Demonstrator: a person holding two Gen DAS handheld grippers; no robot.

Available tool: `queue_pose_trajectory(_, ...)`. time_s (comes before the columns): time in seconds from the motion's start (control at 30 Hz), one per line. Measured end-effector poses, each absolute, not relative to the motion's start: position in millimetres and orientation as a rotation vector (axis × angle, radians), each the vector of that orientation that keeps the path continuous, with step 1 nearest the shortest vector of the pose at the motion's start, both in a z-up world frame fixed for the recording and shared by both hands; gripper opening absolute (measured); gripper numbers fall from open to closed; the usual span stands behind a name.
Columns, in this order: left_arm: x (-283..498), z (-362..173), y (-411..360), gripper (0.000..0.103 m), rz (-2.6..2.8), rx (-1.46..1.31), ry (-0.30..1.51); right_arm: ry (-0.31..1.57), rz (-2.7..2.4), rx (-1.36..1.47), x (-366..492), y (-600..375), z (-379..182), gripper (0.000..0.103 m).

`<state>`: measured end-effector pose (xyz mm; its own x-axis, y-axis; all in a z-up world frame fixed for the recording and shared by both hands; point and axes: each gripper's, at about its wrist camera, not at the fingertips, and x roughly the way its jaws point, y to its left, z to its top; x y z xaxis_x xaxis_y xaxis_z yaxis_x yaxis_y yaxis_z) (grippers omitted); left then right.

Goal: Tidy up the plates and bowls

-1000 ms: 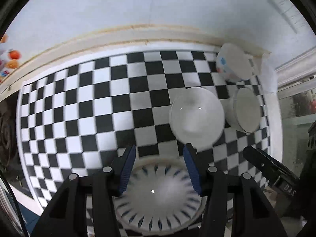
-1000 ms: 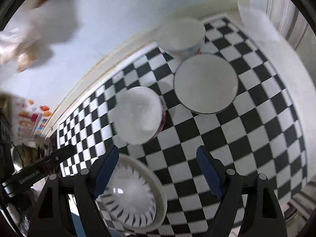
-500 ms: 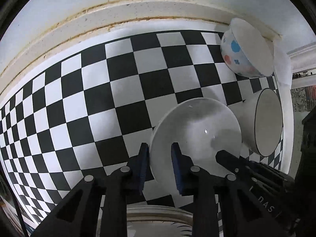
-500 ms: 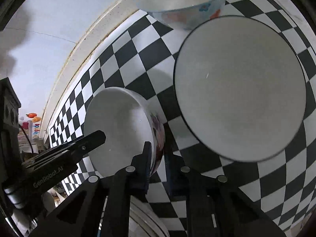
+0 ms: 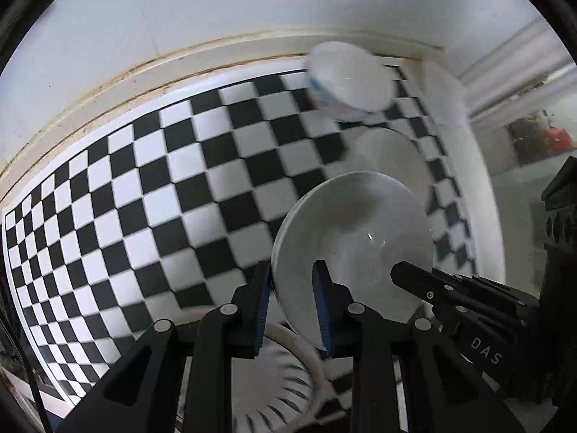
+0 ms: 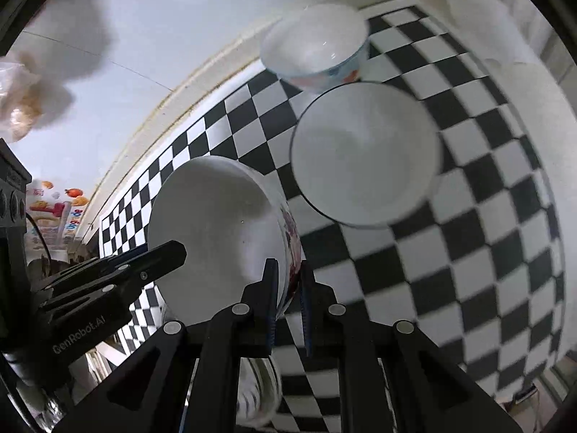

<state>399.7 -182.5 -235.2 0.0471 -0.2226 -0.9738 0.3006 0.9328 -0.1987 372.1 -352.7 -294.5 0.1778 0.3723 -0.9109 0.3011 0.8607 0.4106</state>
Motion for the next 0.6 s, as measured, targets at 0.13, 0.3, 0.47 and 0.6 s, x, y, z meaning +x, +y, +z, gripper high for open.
queue_pose_trajectory(0.13, 378.8, -225.7, -208.5, 0.021, -0.459, 0.063, 1.469, 1.405, 0.034, 0.575, 337.9, -377.4, -272.0, 0.013)
queue_pose_trajectory(0.3, 359.5, -239.6, -236.3, 0.021, -0.512, 0.058, 1.511, 1.42, -0.008, 0.585, 297.4, -413.5, -266.0, 0.013)
queue_pose_trajectory(0.47, 344.2, -268.9, -263.4, 0.021, -0.527, 0.094, 1.563, 1.461, -0.054, 0.609, 274.7, -441.3, -288.1, 0.013)
queue_pose_trajectory(0.6, 336.8, -289.4, -277.5, 0.021, -0.511, 0.097, 1.599, 1.501, -0.07, 0.611, 264.5, -454.0, -311.1, 0.013)
